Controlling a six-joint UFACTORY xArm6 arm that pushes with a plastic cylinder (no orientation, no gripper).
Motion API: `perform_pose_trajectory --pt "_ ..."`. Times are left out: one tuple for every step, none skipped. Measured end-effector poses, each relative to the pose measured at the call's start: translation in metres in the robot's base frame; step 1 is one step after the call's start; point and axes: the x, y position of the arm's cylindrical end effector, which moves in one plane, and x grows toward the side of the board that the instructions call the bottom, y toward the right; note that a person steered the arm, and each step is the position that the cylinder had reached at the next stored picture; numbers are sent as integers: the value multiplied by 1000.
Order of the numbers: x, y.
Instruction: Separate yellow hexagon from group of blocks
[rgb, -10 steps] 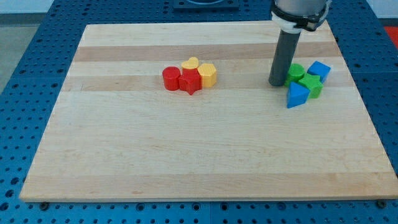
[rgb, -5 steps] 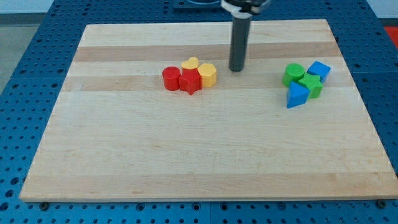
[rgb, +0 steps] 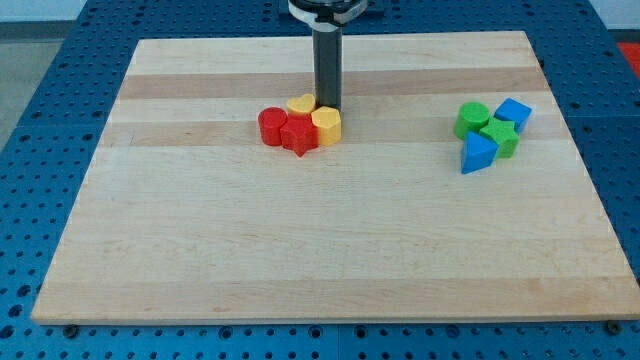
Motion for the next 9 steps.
perform_pose_trajectory --pt "14 1" --pt "33 1" --pt "48 8" --pt "57 29" --pt "75 41" --pt "85 41" --pt "85 33" --pt "80 24" --pt "75 10"
